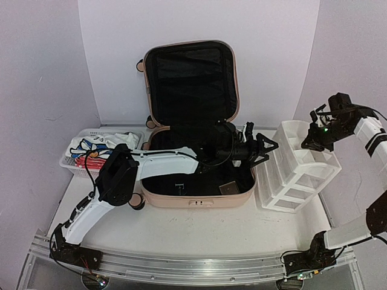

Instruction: Open, take out, and arrange the luggage

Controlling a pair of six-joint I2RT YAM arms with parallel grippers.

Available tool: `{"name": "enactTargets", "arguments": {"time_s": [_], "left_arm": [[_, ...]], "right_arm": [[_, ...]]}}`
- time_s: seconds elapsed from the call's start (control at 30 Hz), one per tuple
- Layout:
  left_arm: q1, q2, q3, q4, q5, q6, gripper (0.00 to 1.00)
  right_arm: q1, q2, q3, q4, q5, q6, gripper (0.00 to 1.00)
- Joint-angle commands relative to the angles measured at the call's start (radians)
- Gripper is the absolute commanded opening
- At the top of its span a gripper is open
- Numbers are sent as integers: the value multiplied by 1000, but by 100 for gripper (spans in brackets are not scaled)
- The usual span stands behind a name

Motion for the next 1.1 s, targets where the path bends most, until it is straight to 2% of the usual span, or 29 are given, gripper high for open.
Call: {"name": "enactTargets", "arguments": {"time_s": [0.0,0.43,0.6,0.7,0.8,1.07], "left_arm": [[-13,37,108,96,16,-73,80],[-41,150,247,127,-5,-182,76],[-44,174,290,186,-31,-241,69],[-44,168,279,295,-42,-291,64],[-41,140,241,383,-48,-323,63],[-24,14,80,489,-39,-318,60]], "right_arm": [[5,-51,-2,-4,-108,26,0],[6,-62,-34,-7,-158,24,0],[5,-62,-45,-5,-159,24,0],[5,-62,-61,-5,-148,20,0],[5,-64,-77,-5,-131,17,0],[6,-57,-89,-6,-21,10,0]]}}
